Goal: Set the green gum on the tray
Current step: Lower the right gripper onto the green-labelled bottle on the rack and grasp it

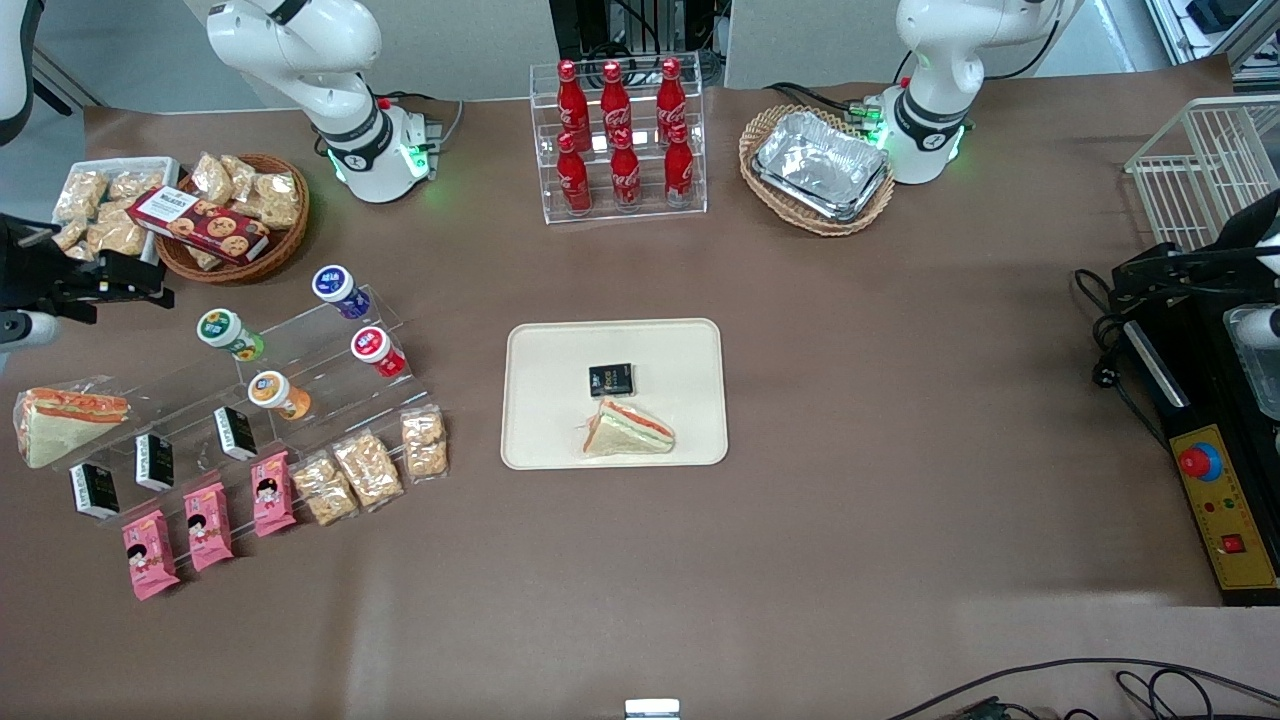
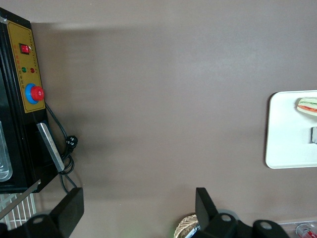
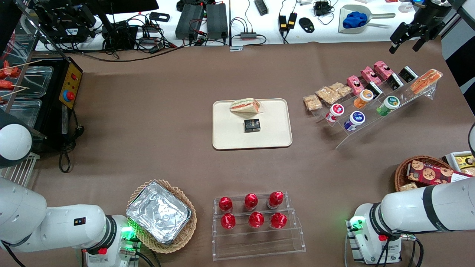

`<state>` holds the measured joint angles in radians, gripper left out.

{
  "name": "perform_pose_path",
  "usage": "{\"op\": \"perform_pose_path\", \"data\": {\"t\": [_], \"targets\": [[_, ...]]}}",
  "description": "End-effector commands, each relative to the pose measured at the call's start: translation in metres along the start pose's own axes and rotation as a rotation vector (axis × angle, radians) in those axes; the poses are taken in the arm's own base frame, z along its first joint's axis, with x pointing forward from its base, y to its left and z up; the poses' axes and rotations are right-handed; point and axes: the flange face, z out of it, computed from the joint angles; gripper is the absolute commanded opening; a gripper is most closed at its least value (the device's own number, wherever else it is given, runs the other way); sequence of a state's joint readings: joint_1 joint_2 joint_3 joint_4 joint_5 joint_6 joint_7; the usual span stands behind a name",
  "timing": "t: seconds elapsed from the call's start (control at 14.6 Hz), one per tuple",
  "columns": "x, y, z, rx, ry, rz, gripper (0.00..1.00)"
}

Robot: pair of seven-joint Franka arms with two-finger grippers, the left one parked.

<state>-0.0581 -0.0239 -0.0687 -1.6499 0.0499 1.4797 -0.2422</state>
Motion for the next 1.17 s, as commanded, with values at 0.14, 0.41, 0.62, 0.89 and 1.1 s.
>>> {"op": "perform_pose_path", "data": {"t": [0.14,0.41,0.62,0.89,1.1], "targets": [[-0.062,0.008,0.037,-0.067,0.03,0.022,1.0],[-0.092,0.022,0.079,-0.064,0.083,0.012,1.0],[-0.095,0.044,0.108,-0.055,0.104,0.006,1.0],[-0.099,0.059,0.151,-0.049,0.112,0.022,1.0],[-0.097,0.062,0.176,-0.051,0.118,0.03,1.0]]}}
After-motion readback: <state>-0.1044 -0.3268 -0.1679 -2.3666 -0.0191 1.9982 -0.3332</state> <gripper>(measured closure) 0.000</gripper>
